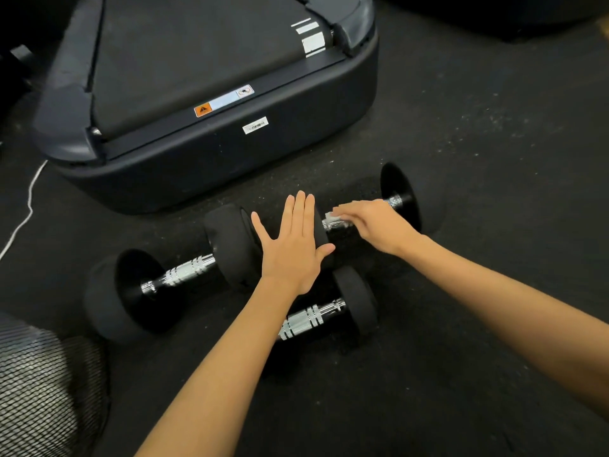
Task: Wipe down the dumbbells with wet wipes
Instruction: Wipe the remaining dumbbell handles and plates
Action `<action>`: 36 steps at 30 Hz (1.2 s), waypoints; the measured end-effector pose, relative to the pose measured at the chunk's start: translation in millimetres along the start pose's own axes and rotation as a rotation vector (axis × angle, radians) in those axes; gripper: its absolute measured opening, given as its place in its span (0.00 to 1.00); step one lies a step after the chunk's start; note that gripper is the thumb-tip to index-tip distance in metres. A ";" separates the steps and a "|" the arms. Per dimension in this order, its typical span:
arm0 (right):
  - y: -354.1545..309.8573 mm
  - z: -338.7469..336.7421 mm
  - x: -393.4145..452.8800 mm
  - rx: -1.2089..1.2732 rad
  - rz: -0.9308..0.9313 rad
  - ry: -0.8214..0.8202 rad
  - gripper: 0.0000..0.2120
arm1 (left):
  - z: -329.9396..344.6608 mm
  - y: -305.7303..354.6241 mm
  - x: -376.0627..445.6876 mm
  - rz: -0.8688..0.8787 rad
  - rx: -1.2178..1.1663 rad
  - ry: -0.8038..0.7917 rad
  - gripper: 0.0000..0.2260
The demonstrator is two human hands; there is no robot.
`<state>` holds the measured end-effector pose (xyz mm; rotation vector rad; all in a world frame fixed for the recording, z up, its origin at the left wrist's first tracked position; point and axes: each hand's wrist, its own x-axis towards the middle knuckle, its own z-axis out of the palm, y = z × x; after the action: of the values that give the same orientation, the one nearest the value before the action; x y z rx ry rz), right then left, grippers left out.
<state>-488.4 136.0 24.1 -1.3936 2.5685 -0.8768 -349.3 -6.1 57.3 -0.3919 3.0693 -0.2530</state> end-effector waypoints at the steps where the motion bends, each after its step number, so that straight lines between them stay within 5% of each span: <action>1: -0.1 1.1 6.2 -0.024 0.025 -0.007 0.14 | 0.1 0.3 0.3 -0.003 0.002 0.001 0.37; 12: 11.9 9.1 -10.1 0.056 -0.067 0.038 0.19 | 1.0 1.1 0.4 -0.014 -0.021 -0.001 0.37; 28: 22.2 29.3 -27.4 -0.487 -0.438 0.164 0.29 | -0.8 -0.2 2.1 -0.020 -0.024 -0.010 0.36; 36: 28.6 29.8 -32.0 -0.521 -0.389 0.208 0.27 | 0.8 -0.5 1.9 -0.019 -0.015 0.004 0.36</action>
<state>-481.0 160.2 -21.6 -2.0958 2.8667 -0.4059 -351.0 -7.1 56.6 -0.4214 3.0750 -0.2313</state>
